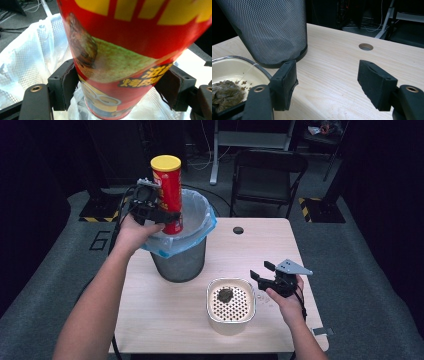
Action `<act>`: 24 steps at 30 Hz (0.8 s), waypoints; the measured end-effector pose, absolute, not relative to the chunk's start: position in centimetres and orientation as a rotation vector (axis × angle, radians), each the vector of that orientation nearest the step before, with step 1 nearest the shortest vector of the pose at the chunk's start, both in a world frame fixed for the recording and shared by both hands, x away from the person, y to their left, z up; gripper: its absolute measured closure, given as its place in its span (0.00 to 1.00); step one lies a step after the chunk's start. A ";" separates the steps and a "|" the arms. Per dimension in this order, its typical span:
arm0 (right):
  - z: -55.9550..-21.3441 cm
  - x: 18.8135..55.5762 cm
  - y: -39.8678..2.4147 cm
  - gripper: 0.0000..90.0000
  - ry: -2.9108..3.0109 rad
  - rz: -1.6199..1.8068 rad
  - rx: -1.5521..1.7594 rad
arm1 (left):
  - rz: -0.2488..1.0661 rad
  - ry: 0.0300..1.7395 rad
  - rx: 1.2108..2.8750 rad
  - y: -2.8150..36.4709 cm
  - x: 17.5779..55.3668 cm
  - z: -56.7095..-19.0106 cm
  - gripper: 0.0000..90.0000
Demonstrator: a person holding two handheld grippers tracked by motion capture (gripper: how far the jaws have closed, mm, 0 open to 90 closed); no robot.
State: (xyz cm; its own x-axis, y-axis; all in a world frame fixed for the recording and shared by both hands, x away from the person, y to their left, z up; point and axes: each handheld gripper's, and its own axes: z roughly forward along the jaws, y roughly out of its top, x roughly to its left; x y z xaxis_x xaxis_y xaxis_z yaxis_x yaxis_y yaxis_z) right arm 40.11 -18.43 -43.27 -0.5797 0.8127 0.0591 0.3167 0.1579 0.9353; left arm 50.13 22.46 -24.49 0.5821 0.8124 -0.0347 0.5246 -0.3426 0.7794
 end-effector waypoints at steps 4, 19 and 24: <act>-43.3 40.1 -18.3 0.35 1.980 1.416 1.072 | 0.454 1.094 2.030 22.6 50.4 -24.8 0.26; -43.4 40.1 -18.4 0.35 1.983 1.419 1.076 | 0.444 1.118 1.965 24.9 48.2 -24.7 0.18; -43.4 40.2 -18.3 0.35 1.985 1.416 1.070 | 0.430 1.051 1.977 24.7 46.4 -24.5 0.20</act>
